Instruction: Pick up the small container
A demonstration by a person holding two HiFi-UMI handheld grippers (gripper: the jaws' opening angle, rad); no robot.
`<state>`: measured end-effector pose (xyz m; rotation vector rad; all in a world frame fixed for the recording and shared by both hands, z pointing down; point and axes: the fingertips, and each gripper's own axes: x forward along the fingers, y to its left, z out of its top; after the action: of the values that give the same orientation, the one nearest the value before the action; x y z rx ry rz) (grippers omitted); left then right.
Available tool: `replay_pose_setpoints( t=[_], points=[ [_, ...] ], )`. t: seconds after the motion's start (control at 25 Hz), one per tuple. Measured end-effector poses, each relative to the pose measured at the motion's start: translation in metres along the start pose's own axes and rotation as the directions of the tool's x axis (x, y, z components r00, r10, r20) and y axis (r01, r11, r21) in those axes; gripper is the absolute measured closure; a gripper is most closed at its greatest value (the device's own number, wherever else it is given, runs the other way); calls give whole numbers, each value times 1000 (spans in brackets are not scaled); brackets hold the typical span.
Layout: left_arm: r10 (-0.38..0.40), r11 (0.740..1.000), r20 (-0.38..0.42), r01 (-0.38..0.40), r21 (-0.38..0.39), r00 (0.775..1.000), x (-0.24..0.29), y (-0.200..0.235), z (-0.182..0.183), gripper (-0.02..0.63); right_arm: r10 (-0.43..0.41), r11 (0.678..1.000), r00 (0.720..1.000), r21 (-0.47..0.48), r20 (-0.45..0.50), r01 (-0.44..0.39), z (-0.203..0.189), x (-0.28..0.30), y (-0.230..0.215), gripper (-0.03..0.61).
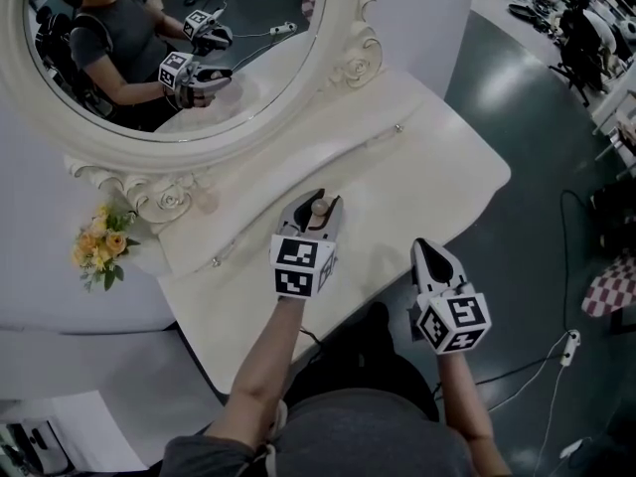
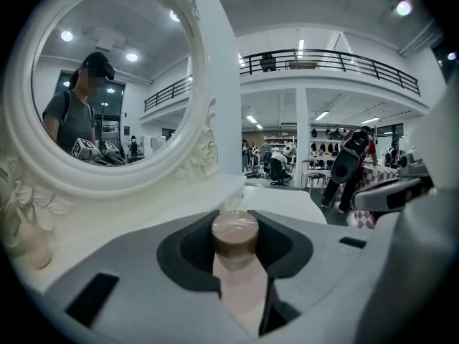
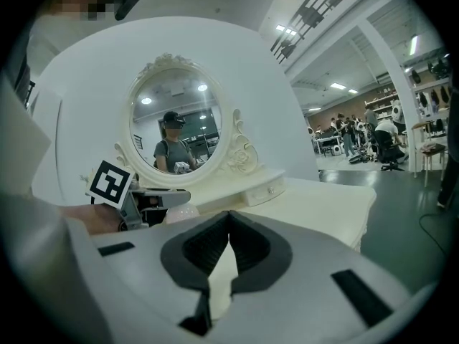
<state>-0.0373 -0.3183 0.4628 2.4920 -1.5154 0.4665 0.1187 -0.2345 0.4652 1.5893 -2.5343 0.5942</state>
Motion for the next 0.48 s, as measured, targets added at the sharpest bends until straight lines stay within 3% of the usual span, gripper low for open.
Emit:
replay_pose_setpoints(
  t=[0.48],
  points=[
    [-50, 998, 82, 48, 29, 995, -17, -19, 52, 492, -10, 1000, 1000, -21, 22, 11, 10, -8, -6, 574]
  ],
)
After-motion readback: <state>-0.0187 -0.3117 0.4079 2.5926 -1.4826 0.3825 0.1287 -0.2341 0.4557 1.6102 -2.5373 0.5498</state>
